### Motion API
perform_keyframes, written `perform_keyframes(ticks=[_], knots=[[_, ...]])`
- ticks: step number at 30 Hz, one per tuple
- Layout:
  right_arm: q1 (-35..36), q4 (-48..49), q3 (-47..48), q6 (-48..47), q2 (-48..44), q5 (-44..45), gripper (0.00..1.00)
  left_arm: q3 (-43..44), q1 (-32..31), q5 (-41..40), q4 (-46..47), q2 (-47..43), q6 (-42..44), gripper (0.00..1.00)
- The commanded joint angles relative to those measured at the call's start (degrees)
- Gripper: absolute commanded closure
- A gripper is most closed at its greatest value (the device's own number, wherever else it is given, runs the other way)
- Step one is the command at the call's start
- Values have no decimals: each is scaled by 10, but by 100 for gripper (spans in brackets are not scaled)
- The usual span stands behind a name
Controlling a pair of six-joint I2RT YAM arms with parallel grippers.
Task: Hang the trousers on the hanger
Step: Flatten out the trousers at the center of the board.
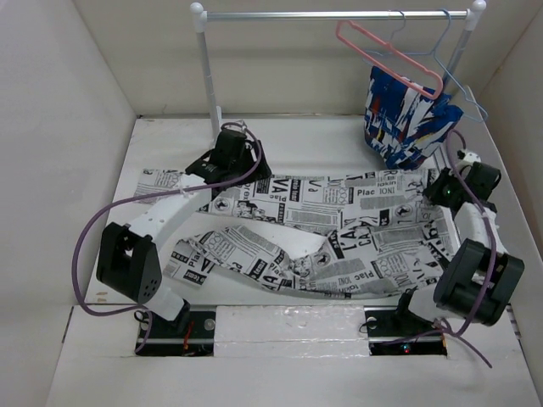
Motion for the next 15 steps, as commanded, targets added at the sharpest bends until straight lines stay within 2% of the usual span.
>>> perform_keyframes(ticks=[1,5,8,10,13,14,15], knots=[[-24,-41,84,-12,52,52,100,4,16,-2,-14,-8,20,33],[-41,-77,114,-27,95,113,100,-31,81,-2,-11,-13,25,33],[-65,-35,84,-16,94,102,100,-68,166,8,0,-25,22,32],[-65,2,81,-12,108,86,95,-99,232,20,6,-36,4,32],[-65,-38,134,-21,168,75,91,-146,286,38,26,-51,-22,32],[-51,-39,141,-21,184,76,87,-155,308,38,34,-51,-33,32],[-43,-43,150,-19,183,80,63,-165,314,33,34,-52,-37,32]])
